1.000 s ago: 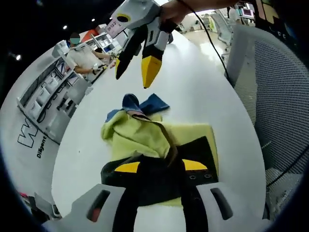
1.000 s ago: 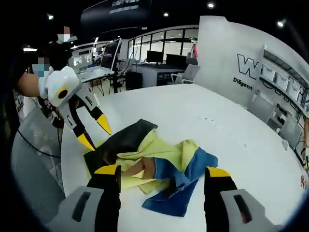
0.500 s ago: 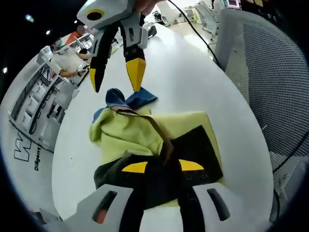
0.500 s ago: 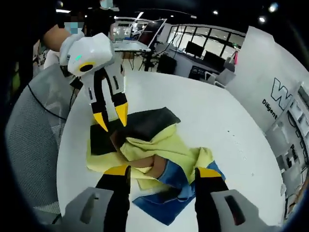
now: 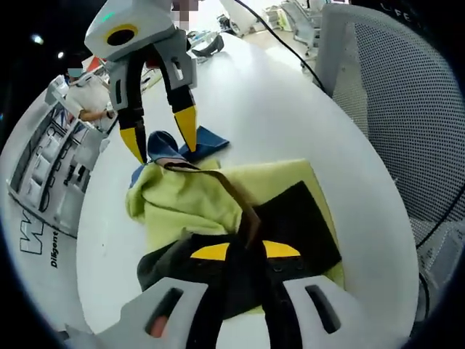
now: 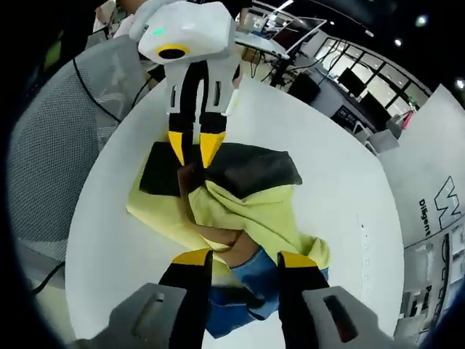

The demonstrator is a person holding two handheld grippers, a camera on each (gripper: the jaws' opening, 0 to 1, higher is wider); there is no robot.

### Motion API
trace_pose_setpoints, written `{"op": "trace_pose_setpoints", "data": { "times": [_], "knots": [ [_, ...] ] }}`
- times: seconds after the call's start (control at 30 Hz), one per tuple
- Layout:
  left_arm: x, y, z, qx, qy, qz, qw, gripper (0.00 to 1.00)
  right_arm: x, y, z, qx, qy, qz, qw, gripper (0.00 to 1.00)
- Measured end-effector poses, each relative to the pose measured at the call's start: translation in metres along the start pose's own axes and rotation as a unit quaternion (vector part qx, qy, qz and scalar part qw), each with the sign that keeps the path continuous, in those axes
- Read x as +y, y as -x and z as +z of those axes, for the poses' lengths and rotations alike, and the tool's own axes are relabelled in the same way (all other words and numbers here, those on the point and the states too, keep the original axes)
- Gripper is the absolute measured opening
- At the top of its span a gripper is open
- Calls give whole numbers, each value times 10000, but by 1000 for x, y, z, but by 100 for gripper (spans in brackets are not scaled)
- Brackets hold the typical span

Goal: Fold the garment on the visible template until the final outline fits inside the template.

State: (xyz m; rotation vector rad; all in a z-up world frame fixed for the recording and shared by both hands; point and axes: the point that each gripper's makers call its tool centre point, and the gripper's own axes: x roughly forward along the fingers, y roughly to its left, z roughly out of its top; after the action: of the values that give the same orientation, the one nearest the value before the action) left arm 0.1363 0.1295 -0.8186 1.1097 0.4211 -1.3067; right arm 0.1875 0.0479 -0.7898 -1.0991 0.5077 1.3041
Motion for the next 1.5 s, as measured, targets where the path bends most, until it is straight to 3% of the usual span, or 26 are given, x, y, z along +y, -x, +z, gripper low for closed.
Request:
{"op": "trace_pose_setpoints", "data": {
  "times": [0.17, 0.27, 0.37, 0.4, 0.53, 0.7, 0.97, 1.0, 1.3, 1.5],
  "knots": [
    [1, -4, 1, -3, -104, -48, 9999, 15, 1, -8, -3, 251, 518, 193, 9982, 26],
    [-1, -7, 1, 19, -166, -93, 9998, 11, 4, -14, -6, 326, 649, 354, 9967, 19],
    [-4, -8, 1, -9, -208, -176, 9996, 7, 4, -17, -11, 390, 574, 413, 9967, 10],
    [-6, -7, 1, -1, -220, -222, 9995, 7, 7, -16, -13, 408, 527, 473, 9967, 2],
    [-7, -5, -1, -30, -234, -207, 9995, 7, 12, -12, -18, 388, 389, 497, 9973, 0],
    [6, 2, -6, -106, 246, 90, 9996, 6, 13, -3, -18, 189, 163, 372, 9990, 0],
    [23, 18, -12, -216, 631, 507, 9965, 6, 9, 10, -16, -200, -346, 29, 9992, 0],
    [28, 22, -15, -253, 838, 626, 9942, 6, 8, 12, -16, -234, -376, -2, 9990, 0],
    [57, 37, -17, -388, 1181, 1165, 9854, 6, -11, 20, -13, -439, -773, -554, 9945, 0],
    [78, 46, -16, -542, 1561, 1574, 9736, 6, -20, 28, -13, -549, -954, -814, 9906, 0]
  ]
}}
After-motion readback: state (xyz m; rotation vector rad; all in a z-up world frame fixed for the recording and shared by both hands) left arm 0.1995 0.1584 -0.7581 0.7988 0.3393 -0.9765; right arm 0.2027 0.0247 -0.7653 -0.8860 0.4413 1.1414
